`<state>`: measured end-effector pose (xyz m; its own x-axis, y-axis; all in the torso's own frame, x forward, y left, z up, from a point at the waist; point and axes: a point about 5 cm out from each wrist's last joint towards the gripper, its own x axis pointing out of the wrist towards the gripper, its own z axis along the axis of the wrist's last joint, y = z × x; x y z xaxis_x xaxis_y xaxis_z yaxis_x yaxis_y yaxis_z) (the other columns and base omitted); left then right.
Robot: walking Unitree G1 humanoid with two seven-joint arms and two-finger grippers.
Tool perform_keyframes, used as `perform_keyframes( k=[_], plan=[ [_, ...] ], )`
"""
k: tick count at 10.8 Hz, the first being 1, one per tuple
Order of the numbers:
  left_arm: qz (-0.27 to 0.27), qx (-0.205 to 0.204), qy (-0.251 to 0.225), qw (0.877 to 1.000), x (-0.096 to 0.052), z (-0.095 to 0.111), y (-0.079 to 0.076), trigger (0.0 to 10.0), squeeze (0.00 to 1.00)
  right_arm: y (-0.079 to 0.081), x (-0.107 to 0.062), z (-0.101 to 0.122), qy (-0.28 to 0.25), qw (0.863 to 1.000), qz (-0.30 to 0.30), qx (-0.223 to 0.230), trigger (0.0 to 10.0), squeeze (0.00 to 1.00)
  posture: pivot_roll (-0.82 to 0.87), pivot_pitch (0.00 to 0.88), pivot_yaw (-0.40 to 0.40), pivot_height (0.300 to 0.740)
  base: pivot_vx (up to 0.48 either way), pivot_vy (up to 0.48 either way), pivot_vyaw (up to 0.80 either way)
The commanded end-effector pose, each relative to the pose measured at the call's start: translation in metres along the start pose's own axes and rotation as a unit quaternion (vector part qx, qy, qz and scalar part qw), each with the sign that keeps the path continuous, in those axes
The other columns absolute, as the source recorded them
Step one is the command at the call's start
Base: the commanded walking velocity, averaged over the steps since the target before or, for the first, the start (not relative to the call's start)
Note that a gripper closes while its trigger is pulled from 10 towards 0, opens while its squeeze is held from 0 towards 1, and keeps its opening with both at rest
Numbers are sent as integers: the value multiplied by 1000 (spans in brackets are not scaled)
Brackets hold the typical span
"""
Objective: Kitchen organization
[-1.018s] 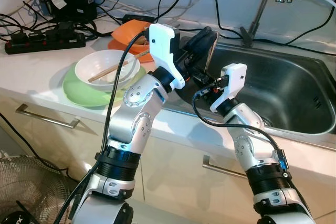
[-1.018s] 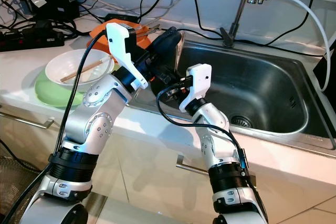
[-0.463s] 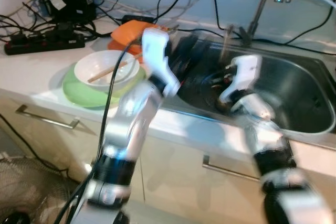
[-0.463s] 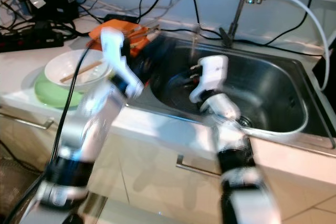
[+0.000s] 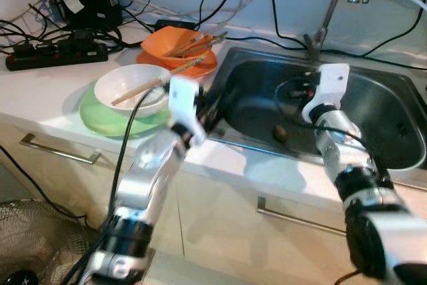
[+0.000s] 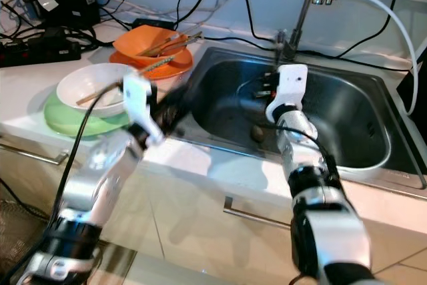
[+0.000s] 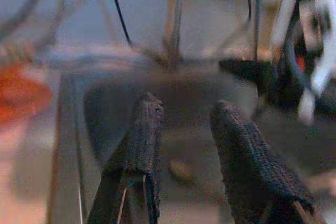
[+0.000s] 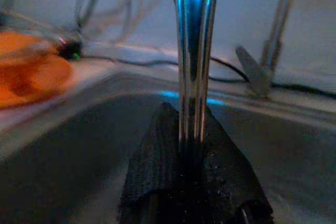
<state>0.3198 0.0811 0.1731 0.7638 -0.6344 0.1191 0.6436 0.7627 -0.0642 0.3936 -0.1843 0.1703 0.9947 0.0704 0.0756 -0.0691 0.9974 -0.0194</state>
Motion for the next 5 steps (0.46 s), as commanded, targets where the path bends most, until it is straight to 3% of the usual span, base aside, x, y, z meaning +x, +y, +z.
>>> perform_keyframes(
  k=[1, 5],
  plan=[
    [-14, 2, 26, 1000, 0, -10, -5, 10000, 0, -3, 1, 1, 1, 1000, -9, -9, 10000, 0, 220, 0, -35, 740, 0, 0, 0],
    [-29, -2, 89, 996, -7, -40, -10, 10000, 0, 16, -5, -30, 70, 997, 5, -27, 10000, 0, 223, 0, -44, 740, 0, 0, 0]
  ],
)
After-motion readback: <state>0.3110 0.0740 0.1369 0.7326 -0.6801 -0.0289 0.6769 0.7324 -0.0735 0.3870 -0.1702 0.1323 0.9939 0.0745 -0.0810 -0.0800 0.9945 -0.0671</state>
